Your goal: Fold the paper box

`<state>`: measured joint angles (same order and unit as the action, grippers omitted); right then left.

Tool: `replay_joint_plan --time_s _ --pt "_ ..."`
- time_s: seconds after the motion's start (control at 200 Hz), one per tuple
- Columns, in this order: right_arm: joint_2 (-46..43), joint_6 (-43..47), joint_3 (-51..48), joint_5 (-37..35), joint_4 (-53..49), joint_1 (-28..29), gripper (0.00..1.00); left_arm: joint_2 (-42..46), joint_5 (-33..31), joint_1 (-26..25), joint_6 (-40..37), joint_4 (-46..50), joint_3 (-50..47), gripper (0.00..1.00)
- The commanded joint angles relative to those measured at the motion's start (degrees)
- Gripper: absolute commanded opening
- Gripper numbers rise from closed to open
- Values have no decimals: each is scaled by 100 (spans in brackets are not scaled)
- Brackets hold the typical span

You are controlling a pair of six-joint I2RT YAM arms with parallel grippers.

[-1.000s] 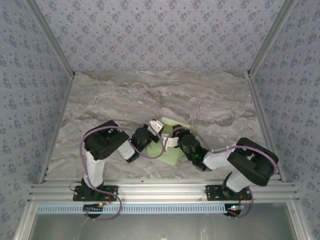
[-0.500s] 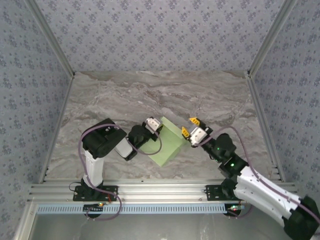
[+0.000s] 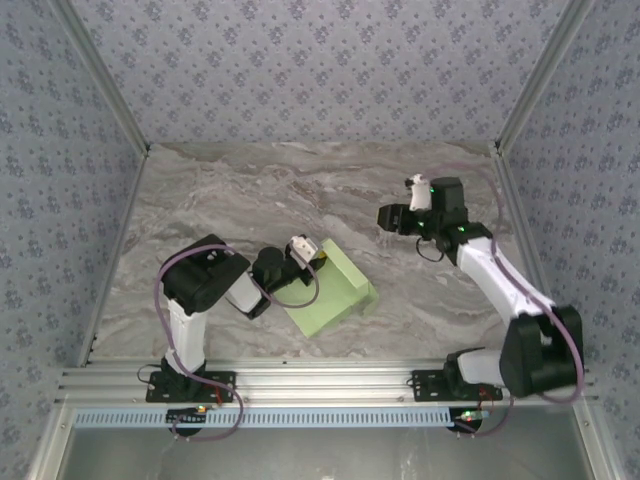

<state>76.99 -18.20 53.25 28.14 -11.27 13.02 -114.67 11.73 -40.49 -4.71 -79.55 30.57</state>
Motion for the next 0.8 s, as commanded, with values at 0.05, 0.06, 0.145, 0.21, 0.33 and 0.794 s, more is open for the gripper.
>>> replay_joint_plan --time_s 0.05,0.06,0.145,0.21,0.33,0.794 --pt "705 -440 382 947 -1013 462 49 -184 76 -15 105 -110 118 17" --pt "745 -446 404 965 -1014 480 49 -193 58 -26 92 -113 117 17" --pt "1144 -642 473 1161 -858 632 47 -231 1 -38 18 -116 141 18" --pt "1486 -839 565 1354 -789 704 43 -263 1 -38 40 -111 195 18" --pt "1886 -1021 818 1378 -864 823 44 -408 101 -45 28 -114 281 18" --pt "2655 -968 1454 1258 -1174 1123 43 -614 -212 -117 67 -114 425 19"
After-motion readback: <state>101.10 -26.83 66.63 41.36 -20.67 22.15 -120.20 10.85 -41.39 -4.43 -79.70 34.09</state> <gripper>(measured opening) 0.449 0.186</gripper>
